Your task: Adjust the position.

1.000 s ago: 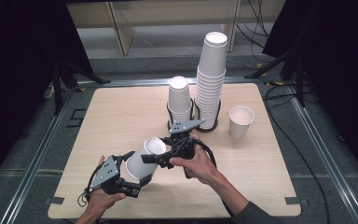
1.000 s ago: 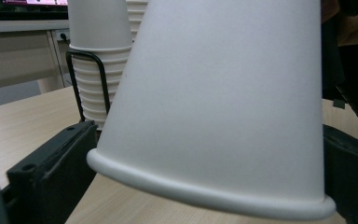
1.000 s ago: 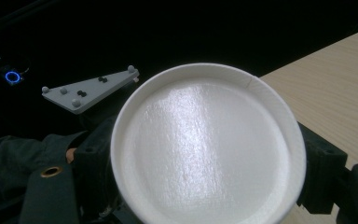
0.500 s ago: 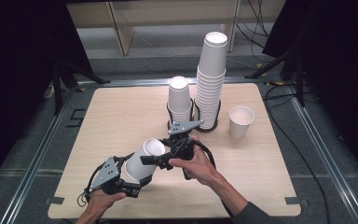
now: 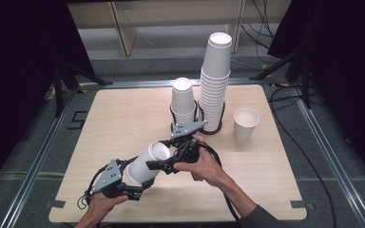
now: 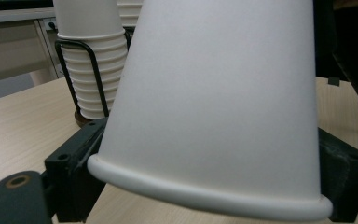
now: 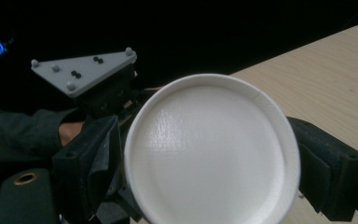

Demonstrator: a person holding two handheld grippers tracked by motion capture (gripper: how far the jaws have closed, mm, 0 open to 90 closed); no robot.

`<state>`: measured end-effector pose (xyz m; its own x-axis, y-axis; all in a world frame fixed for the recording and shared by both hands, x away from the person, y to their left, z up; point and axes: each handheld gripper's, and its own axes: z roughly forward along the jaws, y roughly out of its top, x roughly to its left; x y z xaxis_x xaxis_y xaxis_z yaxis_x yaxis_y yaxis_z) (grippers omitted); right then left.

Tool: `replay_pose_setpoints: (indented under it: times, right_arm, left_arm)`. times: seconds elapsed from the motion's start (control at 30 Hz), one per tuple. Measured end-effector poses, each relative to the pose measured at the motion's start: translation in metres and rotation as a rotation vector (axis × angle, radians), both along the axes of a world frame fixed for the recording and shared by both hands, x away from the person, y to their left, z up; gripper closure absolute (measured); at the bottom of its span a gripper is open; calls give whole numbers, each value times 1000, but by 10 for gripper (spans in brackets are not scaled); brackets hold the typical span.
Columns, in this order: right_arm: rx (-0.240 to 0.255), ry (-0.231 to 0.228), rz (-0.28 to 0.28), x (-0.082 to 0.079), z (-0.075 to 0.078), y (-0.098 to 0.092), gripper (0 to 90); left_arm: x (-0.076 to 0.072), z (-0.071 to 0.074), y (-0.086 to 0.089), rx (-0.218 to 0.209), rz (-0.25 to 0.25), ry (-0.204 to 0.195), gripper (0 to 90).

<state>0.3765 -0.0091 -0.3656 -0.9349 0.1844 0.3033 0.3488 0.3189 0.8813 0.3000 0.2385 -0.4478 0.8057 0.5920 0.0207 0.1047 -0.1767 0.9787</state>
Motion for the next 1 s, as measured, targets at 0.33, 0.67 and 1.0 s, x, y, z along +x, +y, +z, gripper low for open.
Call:
replay_pose_setpoints:
  times: [0.33, 0.67, 1.0]
  right_arm:
    - [-174, -85, 86, 0, 12, -6, 155]
    - [-394, -57, 189, -7, 10, 8, 167]
    - [-401, -37, 229, -5, 6, 11, 225]
  left_arm:
    - [-3, -3, -6, 105, -60, 2, 134]
    - [-4, -4, -8, 140, -85, 15, 138]
    - [-5, -4, -8, 147, -102, 12, 137]
